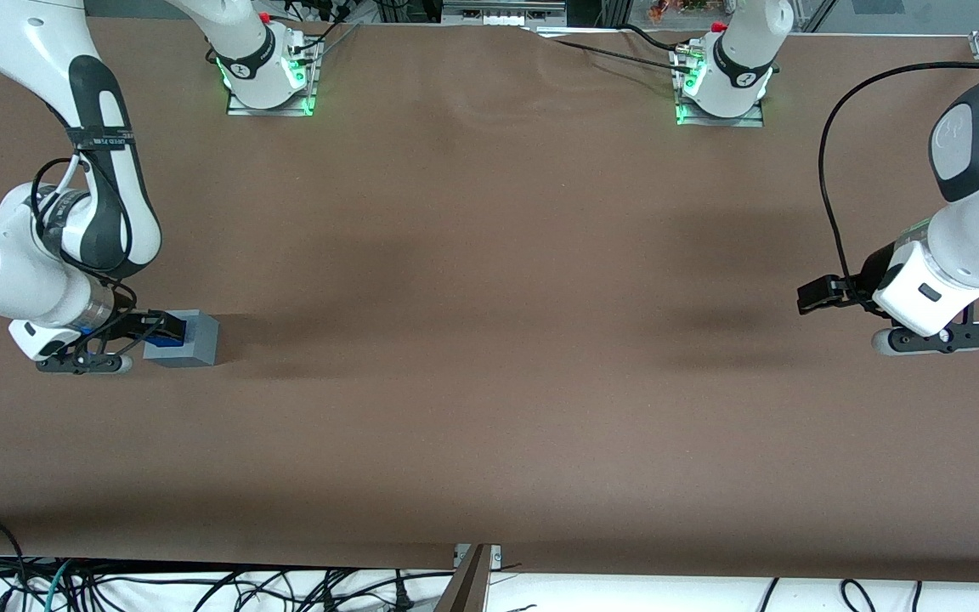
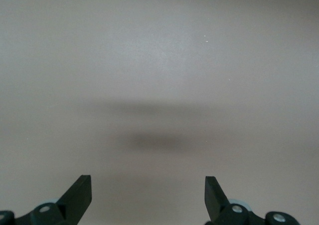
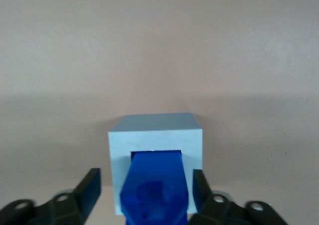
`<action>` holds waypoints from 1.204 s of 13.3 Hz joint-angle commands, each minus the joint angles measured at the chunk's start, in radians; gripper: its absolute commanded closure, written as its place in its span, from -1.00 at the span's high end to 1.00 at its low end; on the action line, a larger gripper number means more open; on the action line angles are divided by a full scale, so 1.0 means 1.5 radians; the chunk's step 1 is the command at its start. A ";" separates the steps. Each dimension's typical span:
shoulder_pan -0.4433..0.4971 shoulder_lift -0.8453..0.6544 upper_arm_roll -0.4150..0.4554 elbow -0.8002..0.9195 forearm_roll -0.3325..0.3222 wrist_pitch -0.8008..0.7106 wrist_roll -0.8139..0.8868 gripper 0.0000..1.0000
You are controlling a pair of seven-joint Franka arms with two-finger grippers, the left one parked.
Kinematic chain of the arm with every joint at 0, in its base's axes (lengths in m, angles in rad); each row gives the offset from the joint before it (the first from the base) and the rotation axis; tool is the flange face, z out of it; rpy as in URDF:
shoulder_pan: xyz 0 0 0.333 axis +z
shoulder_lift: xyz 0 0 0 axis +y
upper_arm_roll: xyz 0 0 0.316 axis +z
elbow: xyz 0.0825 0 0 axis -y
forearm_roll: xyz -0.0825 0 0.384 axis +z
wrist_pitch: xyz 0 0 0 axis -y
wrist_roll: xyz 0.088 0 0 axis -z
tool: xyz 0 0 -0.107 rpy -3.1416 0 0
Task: Insert blue part into gray base with right arm
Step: 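Lower the blue part into the gray base's hole, then open the right gripper and release the blue part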
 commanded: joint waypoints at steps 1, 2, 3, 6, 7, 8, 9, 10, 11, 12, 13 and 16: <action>0.003 -0.006 -0.001 0.054 0.006 -0.068 0.012 0.98; 0.004 -0.014 -0.001 0.072 0.006 -0.095 0.012 0.98; 0.007 -0.023 -0.001 0.091 -0.001 -0.125 0.012 0.98; 0.026 -0.093 -0.001 0.107 -0.006 -0.199 0.016 0.98; 0.027 -0.119 0.002 0.107 -0.007 -0.223 0.016 0.98; 0.031 -0.145 0.007 0.107 -0.017 -0.244 0.016 0.98; 0.038 -0.175 0.012 0.107 -0.030 -0.270 0.017 0.98; 0.048 -0.197 0.013 0.107 -0.041 -0.294 0.019 0.98; 0.054 -0.215 0.013 0.107 -0.052 -0.306 0.022 0.98; 0.058 -0.227 0.015 0.106 -0.054 -0.315 0.023 0.98; 0.058 -0.230 0.019 0.103 -0.055 -0.317 0.024 0.98; 0.064 -0.223 0.027 0.097 -0.086 -0.310 0.036 0.98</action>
